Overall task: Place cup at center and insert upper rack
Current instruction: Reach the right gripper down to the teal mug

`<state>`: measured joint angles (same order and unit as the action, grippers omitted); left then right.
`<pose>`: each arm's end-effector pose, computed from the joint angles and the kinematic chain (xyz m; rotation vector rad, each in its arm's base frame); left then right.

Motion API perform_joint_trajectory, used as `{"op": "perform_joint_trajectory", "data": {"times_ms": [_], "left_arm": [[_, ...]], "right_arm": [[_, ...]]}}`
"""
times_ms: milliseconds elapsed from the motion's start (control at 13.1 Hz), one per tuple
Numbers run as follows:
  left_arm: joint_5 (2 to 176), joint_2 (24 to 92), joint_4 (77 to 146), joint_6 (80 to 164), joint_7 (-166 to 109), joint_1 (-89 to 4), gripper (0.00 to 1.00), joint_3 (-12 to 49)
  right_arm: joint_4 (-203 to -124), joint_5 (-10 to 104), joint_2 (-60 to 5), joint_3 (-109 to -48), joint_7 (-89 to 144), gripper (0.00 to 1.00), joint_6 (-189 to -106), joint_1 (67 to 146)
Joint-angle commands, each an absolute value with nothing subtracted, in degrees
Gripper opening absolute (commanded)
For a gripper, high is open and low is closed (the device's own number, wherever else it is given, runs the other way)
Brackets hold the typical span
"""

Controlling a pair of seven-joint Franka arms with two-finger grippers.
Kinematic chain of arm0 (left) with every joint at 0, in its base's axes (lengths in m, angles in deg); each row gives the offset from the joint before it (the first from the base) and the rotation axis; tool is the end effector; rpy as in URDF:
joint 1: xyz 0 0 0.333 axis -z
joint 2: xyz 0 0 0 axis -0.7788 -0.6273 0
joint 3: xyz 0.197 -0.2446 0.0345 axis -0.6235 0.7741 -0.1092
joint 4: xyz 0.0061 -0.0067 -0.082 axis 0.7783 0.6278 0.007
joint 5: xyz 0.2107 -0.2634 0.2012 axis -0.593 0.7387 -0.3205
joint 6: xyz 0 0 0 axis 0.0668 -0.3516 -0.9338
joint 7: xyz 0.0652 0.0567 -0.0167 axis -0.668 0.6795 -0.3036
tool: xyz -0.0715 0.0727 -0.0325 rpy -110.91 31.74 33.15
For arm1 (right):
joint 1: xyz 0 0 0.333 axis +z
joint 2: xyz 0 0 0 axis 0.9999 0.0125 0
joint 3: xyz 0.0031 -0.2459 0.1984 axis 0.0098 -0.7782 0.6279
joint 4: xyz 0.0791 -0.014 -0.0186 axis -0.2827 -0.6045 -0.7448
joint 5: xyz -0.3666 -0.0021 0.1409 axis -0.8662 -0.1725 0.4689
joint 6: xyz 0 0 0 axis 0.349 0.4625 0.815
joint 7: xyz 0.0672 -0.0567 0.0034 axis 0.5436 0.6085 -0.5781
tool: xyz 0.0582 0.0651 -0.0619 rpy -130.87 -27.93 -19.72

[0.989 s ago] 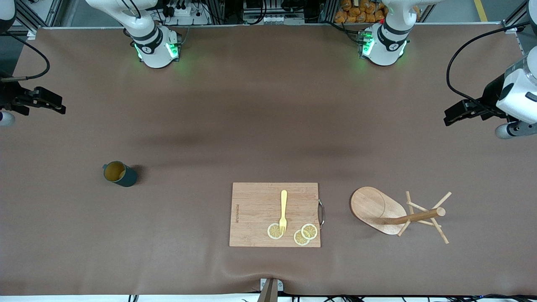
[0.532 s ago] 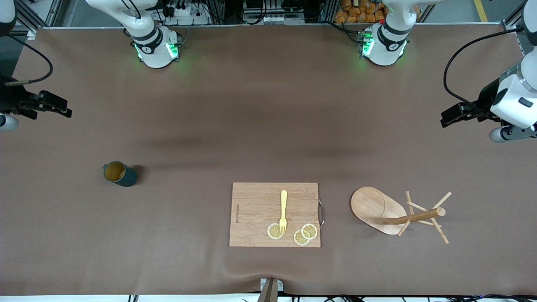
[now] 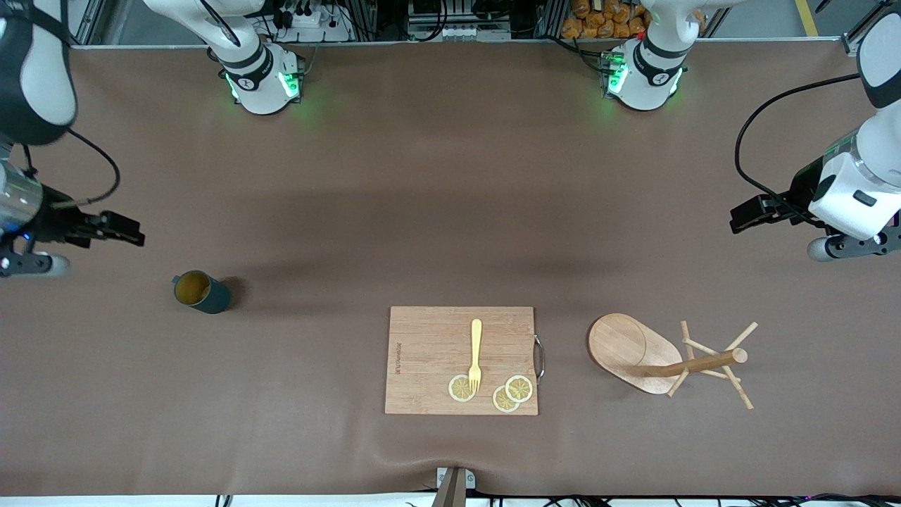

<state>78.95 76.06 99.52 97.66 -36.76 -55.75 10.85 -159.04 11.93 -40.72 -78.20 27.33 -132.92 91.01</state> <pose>0.5936 -0.0522 0.5756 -3.1308 -0.2431 0.0708 0.6111 -0.0288 0.5024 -3.1165 -0.0331 0.0907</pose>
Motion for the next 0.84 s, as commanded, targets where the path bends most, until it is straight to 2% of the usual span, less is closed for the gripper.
{"op": "perform_joint_trajectory", "data": {"times_ms": [0,304,608,761], "left_arm": [[77.7,77.0,99.6,97.8,-36.8,-56.2,1.00,11.4],[77.7,76.6,99.4,97.9,-36.9,-56.2,1.00,11.4],[77.7,76.5,99.5,97.8,-36.9,-56.0,1.00,11.4],[77.7,76.3,99.5,97.8,-36.9,-56.1,1.00,11.4]], "right_arm": [[-158.4,12.5,-36.3,-78.5,28.3,1.00,-137.7,92.5],[-159.3,12.7,-29.8,-78.5,28.3,1.00,-142.9,92.6],[-162.9,12.7,-25.8,-78.5,28.3,1.00,-149.4,92.4],[-163.3,12.8,-23.9,-78.5,28.4,1.00,-150.1,92.4]]}}
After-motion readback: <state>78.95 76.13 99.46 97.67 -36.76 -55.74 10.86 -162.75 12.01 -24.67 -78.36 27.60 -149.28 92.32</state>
